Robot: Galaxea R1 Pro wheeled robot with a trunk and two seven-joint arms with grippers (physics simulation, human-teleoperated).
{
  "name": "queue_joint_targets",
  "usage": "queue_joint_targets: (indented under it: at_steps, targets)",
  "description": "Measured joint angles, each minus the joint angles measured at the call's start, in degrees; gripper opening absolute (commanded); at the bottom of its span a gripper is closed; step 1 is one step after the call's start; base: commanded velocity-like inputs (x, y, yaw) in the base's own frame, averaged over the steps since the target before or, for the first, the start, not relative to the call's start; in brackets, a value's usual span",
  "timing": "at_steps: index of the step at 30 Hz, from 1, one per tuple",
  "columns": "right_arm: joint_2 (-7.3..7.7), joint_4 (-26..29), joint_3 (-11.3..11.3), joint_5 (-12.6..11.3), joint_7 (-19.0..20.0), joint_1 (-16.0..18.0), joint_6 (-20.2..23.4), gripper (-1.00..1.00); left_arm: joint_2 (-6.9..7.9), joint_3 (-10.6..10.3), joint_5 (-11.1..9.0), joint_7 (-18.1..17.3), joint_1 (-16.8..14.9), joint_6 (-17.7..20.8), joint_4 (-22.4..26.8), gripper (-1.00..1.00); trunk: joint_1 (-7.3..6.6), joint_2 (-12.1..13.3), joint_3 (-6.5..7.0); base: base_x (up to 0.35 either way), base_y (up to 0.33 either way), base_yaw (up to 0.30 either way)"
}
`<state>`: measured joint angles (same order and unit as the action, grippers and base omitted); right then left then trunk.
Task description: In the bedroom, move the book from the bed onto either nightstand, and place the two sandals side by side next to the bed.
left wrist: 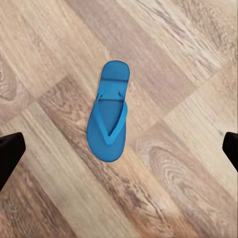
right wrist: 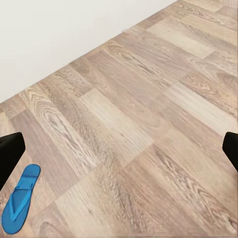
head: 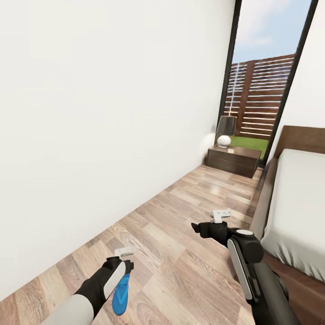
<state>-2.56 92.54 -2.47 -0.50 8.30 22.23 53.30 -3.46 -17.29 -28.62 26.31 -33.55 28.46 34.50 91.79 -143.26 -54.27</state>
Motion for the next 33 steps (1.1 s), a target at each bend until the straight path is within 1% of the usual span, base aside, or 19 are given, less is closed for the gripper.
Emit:
queue_joint_targets:
  at_steps: [4,8,13,16,21,23,24,26,27,28,33]
  targets:
    - [-0.05,0.0,0.0,0.0,0.0,0.1,0.0,1.00,1.27,0.0,-0.2,-1.5,-0.6,1.9,0.0,1.00,0.10,-0.1,-0.89,0.000,0.000,-0.134]
    - [0.05,0.0,0.0,0.0,0.0,0.1,0.1,1.00,1.82,0.4,-0.2,-4.1,-1.0,4.6,-0.1,1.00,0.21,-0.1,-1.77,0.000,0.000,-0.210]
    - [-0.01,0.0,-0.1,0.0,0.0,0.0,0.0,1.00,2.34,1.0,0.0,-7.2,-1.2,6.0,-0.3,1.00,0.34,-0.2,-2.88,0.000,0.000,-0.147]
    - [0.01,0.0,-0.4,0.0,0.0,0.0,0.0,1.00,2.65,1.1,0.0,-7.8,-1.2,6.3,-0.3,1.00,0.41,-0.2,-3.55,0.000,0.000,-0.068]
    - [0.25,0.0,-2.2,0.0,0.0,-0.3,-0.2,1.00,3.77,1.5,-0.3,-8.7,-1.4,6.8,-0.5,1.00,0.54,-0.3,-4.66,0.000,0.000,-0.031]
    - [0.30,0.0,-2.7,0.1,0.0,-0.3,-0.2,1.00,4.41,2.5,-0.8,-9.1,-1.8,7.3,-0.5,1.00,0.59,-0.3,-5.10,0.000,0.000,-0.015]
    - [0.30,0.0,-2.7,0.1,0.0,-0.3,-0.2,1.00,4.41,2.5,-0.8,-9.1,-1.8,7.3,-0.5,1.00,0.62,-0.3,-5.32,0.000,0.000,-0.012]
    - [0.33,0.0,-3.0,0.1,0.0,-0.4,-0.3,1.00,5.23,3.8,-1.5,-9.5,-2.5,8.2,-0.6,1.00,0.67,-0.4,-5.76,0.000,0.000,-0.008]
    - [0.36,0.0,-3.2,0.1,0.0,-0.3,-0.2,1.00,6.04,4.9,-1.8,-10.1,-3.3,9.2,-0.7,1.00,0.69,-0.4,-5.98,0.000,0.000,-0.005]
    - [0.38,0.0,-3.2,0.1,0.0,-0.3,-0.2,1.00,6.40,5.3,-2.0,-10.4,-3.7,9.6,-0.7,1.00,0.72,-0.4,-6.21,0.000,0.000,-0.004]
    - [0.42,0.0,-3.4,0.1,0.0,-0.2,-0.1,1.00,7.09,5.9,-2.1,-11.1,-4.3,10.0,-0.8,1.00,0.85,-0.4,-7.32,0.000,0.000,-0.003]
